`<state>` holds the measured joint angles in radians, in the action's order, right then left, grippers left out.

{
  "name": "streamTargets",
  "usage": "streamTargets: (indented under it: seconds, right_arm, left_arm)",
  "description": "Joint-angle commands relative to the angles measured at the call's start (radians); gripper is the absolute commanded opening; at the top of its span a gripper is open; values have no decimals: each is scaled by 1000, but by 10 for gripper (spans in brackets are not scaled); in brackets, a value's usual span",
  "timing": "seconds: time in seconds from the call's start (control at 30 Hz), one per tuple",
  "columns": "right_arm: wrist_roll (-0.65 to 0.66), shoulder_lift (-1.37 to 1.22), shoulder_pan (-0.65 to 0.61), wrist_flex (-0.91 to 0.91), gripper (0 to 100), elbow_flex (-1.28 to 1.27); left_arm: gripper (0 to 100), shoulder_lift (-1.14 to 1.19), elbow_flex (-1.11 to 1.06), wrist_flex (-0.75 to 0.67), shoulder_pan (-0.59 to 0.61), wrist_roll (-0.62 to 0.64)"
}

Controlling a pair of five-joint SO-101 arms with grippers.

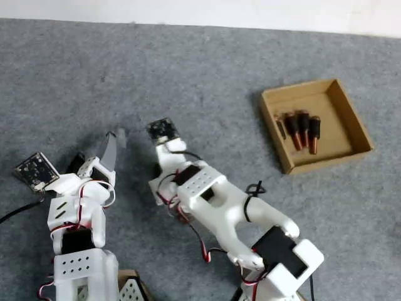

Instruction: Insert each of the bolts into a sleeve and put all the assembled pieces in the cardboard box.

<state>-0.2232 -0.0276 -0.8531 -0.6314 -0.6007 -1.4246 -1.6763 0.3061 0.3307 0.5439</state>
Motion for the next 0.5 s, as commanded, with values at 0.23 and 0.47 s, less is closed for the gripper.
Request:
streamTargets:
  seconds: [0.23,0.47]
  right_arm:
    - [-2,-73,-36,-18,289,156]
    - [-8,-259,39,-64,289,323]
  left_arm:
    - [305,-13,45,-21,-16,3]
    - [305,-13,45,-21,-16,3]
